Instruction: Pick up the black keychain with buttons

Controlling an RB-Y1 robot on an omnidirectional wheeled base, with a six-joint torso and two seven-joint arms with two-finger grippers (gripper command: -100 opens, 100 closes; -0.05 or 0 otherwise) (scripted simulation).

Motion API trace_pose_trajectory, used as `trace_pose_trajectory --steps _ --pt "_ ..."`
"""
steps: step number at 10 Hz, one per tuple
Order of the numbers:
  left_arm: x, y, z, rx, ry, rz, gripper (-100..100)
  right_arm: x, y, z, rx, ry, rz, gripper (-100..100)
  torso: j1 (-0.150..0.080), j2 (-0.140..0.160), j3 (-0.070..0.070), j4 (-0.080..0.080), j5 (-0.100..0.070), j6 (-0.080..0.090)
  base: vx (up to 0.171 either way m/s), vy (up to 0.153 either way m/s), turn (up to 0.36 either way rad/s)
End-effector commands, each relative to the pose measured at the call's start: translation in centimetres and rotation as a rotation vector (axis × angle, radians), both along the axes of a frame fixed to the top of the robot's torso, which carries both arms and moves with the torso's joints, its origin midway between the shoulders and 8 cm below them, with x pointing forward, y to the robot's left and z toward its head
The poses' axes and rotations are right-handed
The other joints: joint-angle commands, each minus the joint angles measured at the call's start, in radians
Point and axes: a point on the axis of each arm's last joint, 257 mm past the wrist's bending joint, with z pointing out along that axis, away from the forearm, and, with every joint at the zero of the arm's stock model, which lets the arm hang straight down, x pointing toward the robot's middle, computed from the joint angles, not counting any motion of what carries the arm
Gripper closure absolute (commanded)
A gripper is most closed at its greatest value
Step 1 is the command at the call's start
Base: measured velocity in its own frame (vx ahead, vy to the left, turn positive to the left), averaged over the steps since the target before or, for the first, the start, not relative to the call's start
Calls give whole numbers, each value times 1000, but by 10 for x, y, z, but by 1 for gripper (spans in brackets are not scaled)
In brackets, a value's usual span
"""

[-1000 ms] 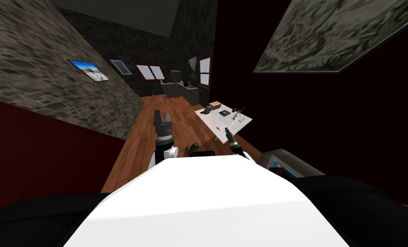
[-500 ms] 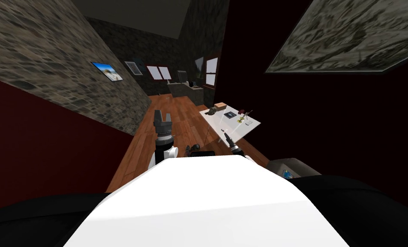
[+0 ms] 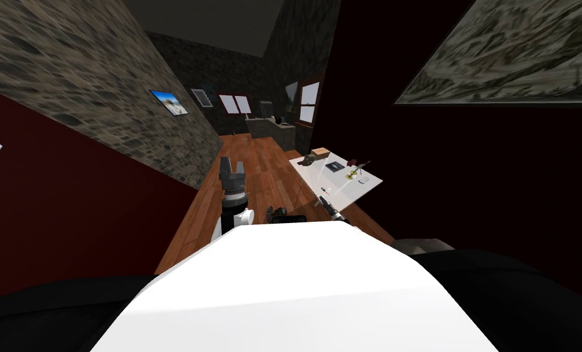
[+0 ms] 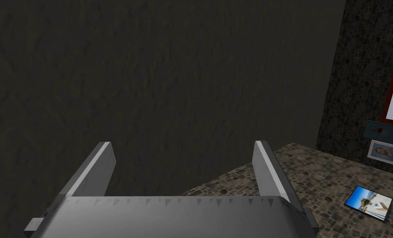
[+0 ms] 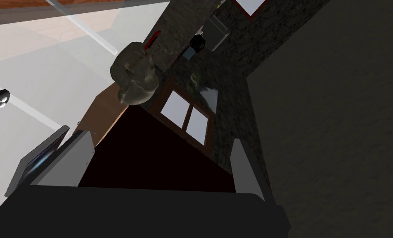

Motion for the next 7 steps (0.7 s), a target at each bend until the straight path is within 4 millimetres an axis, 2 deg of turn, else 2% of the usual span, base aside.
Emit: trace_pose_trajectory --steps 1,2,3,4,5,7 --pt "0 0 0 0 0 0 0 -13 -13 -17 -35 45 1 -100 0 0 0 0 0 0 86 84 127" --pt "0 0 0 0 0 0 0 -13 -13 -17 -35 45 1 -100 1 1 0 0 0 0 26 45 5" --pt "0 0 0 0 0 0 0 -28 -20 -32 -84 84 28 -100 -1 4 2 1 0 1 47 55 213" --pt "0 0 0 0 0 0 0 -34 -28 -43 -95 110 16 -100 -1 3 2 1 0 0 70 43 93" --pt "0 0 0 0 0 0 0 -34 -28 -43 -95 110 16 -100 -1 2 1 0 0 1 39 29 -27" --pt "0 0 0 0 0 0 0 -70 -53 -77 -206 206 61 -100 0 2 1 0 0 0 124 90 232"
